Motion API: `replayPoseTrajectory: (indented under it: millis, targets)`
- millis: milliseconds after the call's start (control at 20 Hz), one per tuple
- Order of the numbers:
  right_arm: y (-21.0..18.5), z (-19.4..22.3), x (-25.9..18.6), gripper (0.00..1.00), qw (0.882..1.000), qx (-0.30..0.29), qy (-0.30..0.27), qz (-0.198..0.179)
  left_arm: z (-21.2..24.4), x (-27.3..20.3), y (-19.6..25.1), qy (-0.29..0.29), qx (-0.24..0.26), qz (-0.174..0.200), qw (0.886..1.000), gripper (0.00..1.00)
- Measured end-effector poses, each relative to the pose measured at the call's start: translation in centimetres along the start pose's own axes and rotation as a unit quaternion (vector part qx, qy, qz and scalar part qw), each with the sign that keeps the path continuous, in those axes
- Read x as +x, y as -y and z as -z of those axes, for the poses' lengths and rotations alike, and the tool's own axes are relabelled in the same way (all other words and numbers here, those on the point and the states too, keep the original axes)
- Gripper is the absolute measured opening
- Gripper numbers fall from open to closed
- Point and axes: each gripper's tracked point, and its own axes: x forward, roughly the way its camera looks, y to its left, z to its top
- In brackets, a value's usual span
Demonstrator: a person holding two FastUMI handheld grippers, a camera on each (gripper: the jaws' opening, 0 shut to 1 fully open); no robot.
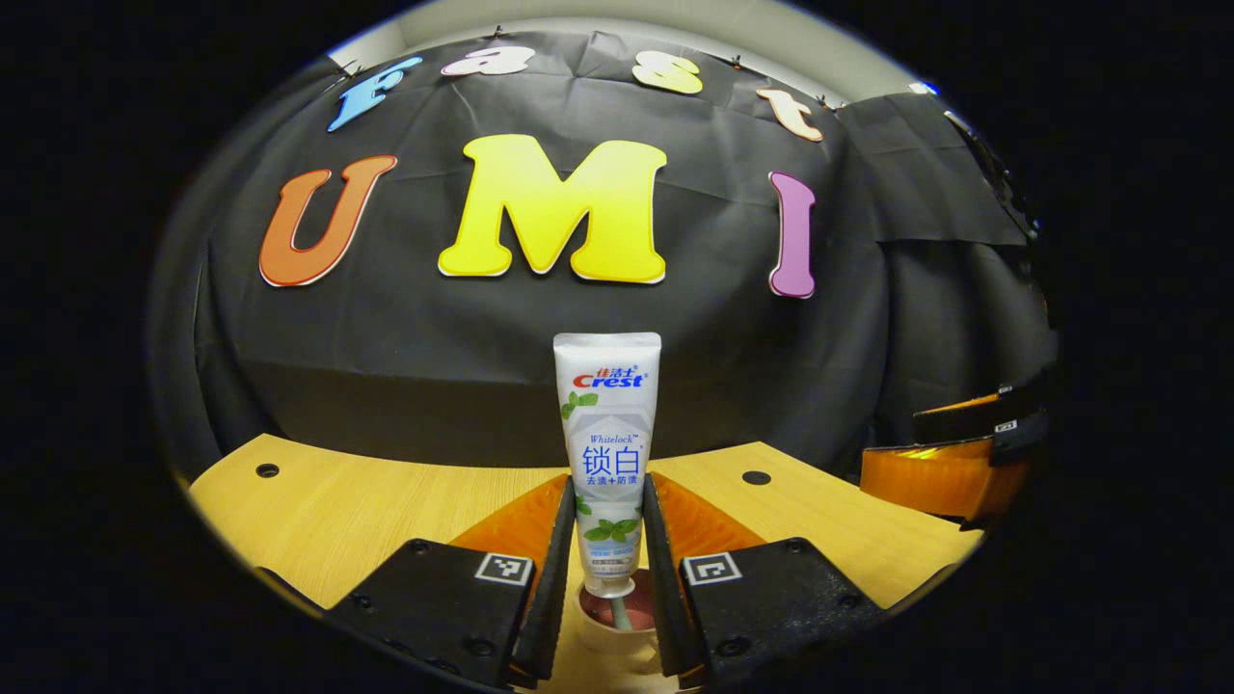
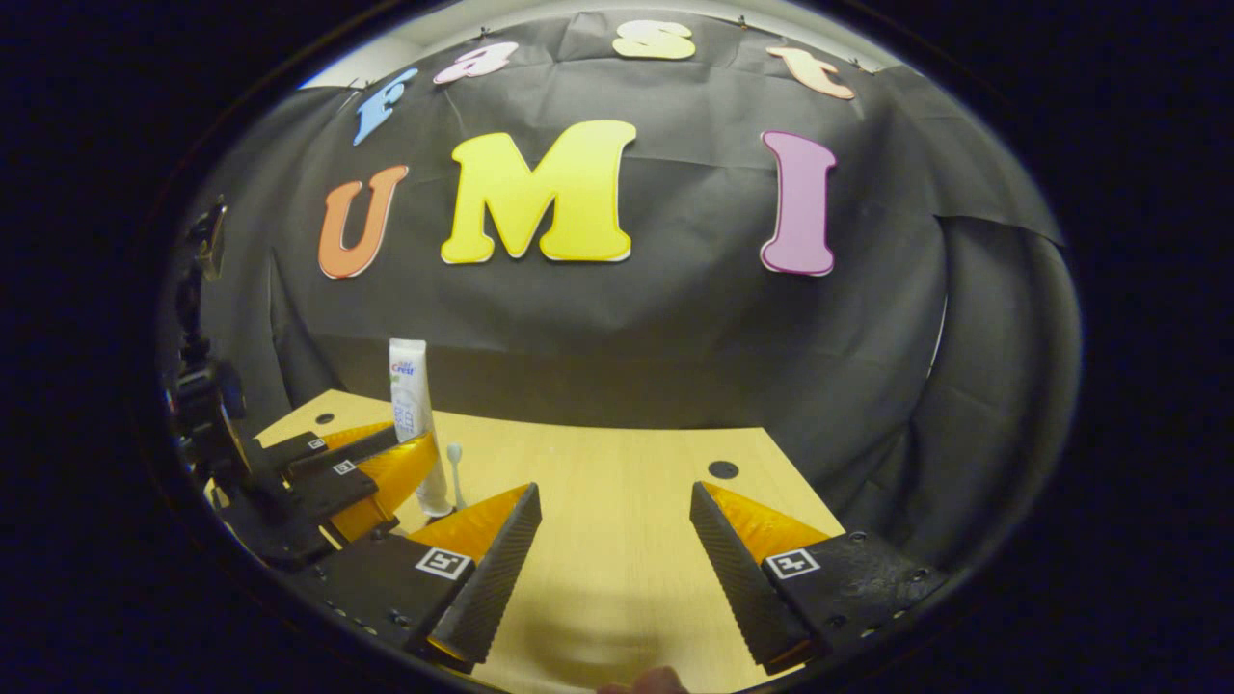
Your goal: Put the toothbrush and toothpaste on the desktop into the cup, then pick up the cup and place it on the coaster on the desktop.
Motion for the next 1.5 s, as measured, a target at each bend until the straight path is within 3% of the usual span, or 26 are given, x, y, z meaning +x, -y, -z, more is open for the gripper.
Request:
replayPoseTrajectory:
  millis: [600, 1050, 1150, 1250, 1350, 1400, 1450, 1500]
  targets:
    - [0.4, 1.9, -0.4, 0.94, 1.000, -0.015, -0.023, -0.002, 6.9, -0.9, 0.2, -0.056, -0.033, -0.025, 0.998, 0.43]
    - [0.0, 2.6, -0.8, 0.94, 0.999, -0.016, -0.032, -0.003, 6.9, -1.7, 0.0, -0.064, -0.022, -0.038, 0.997, 0.49]
    - [-0.2, 2.7, -1.0, 0.94, 0.999, -0.018, -0.035, -0.006, 6.8, -2.0, -0.1, -0.065, -0.022, -0.035, 0.997, 0.53]
    - [-0.5, 2.7, -1.3, 0.94, 0.999, -0.020, -0.038, -0.010, 6.8, -2.3, -0.2, -0.069, -0.023, -0.034, 0.997, 0.75]
    - [-0.8, 2.7, -1.4, 0.94, 0.999, -0.027, -0.041, -0.013, 6.3, -3.1, -0.3, -0.067, -0.025, -0.037, 0.997, 0.73]
    - [-0.9, 2.4, -1.6, 0.94, 0.999, -0.030, -0.042, -0.014, 5.5, -3.7, -0.7, -0.061, -0.026, -0.042, 0.997, 0.86]
    - [-1.0, 2.0, -1.7, 0.95, 0.999, -0.033, -0.040, -0.015, 4.6, -4.4, -1.0, -0.055, -0.029, -0.045, 0.997, 0.82]
    - [-1.1, 1.5, -1.8, 0.94, 0.999, -0.033, -0.040, -0.016, 3.8, -5.2, -1.4, -0.051, -0.032, -0.051, 0.997, 0.89]
